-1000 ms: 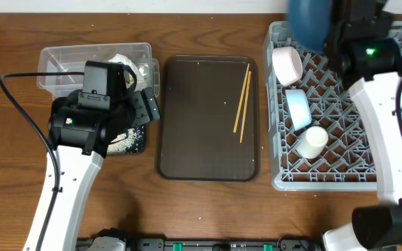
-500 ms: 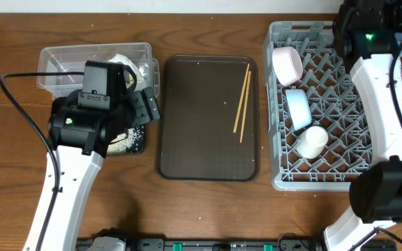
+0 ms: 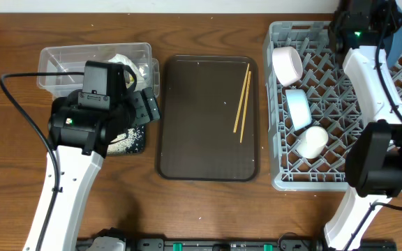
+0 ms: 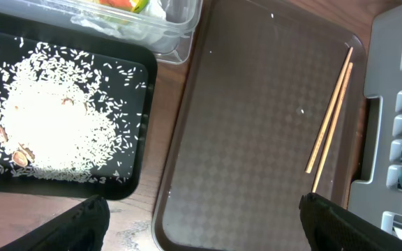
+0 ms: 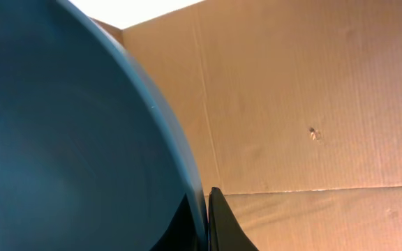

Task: Sort waste into correct bins and load items into the dishwasher rack
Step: 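Lower the blue plate upright into the rack and release, then move the right gripper left toward the chopsticks on the brown tray, then grasp one chopstick with the right gripper and lift it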

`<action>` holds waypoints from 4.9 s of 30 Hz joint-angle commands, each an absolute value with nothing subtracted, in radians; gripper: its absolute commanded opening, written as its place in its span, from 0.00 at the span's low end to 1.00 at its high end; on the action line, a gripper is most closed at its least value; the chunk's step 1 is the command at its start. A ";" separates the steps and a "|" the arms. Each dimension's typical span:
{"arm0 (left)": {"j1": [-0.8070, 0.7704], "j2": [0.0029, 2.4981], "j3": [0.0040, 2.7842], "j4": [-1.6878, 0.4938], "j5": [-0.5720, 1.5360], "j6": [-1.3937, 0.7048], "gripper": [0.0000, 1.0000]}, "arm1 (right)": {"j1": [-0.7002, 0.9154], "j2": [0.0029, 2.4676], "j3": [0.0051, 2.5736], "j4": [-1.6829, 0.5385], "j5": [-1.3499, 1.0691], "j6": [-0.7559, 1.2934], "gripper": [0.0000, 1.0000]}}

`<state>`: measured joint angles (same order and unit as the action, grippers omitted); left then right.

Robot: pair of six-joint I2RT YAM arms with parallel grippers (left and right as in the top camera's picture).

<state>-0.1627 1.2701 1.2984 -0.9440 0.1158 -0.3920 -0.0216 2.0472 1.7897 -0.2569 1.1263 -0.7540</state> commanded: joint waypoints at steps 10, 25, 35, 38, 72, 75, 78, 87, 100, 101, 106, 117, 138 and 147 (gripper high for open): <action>-0.158 1.276 1.293 -0.949 0.103 -0.385 0.90 | -0.041 2.032 1.798 -0.260 1.137 -0.776 0.01; -0.158 1.276 1.293 -0.949 0.103 -0.385 0.90 | 0.009 2.051 1.794 -0.545 1.038 -0.556 0.01; -0.158 1.276 1.293 -0.949 0.103 -0.385 0.90 | 0.009 2.060 1.772 -0.695 0.852 -0.414 0.30; -0.158 1.276 1.293 -0.949 0.103 -0.385 0.90 | 0.009 2.060 1.772 -0.710 0.785 -0.364 0.50; -0.158 1.276 1.293 -0.949 0.103 -0.385 0.90 | 0.066 1.765 1.773 -0.661 0.377 -0.179 0.99; -0.158 1.276 1.293 -0.949 0.103 -0.385 0.90 | 0.066 1.765 1.773 -0.665 0.317 -0.179 0.99; -0.158 1.276 1.293 -0.949 0.103 -0.385 0.90 | 0.070 1.765 1.773 -0.662 0.231 -0.179 0.99; -0.158 1.276 1.293 -0.949 0.103 -0.385 0.90 | 0.116 1.727 1.773 -0.756 -0.154 -0.049 0.99; -0.158 1.276 1.293 -0.949 0.103 -0.385 0.90 | 0.327 1.748 1.771 -0.886 -0.127 0.270 0.96; -0.158 1.276 1.293 -0.949 0.103 -0.385 0.90 | 0.355 1.764 1.771 -0.891 -0.090 0.287 0.94; -0.158 1.276 1.293 -0.949 0.103 -0.385 0.90 | 0.476 1.880 1.771 -0.877 0.038 0.315 0.78; -0.158 1.276 1.293 -0.949 0.103 -0.385 0.90 | 0.519 2.124 1.771 -0.871 0.157 0.426 0.44; -0.158 1.276 1.293 -0.949 0.103 -0.385 0.90 | 0.500 2.306 1.771 -0.926 0.161 0.434 0.24; -0.158 1.276 1.293 -0.949 0.103 -0.385 0.90 | 0.501 2.306 1.770 -0.955 0.161 0.433 0.01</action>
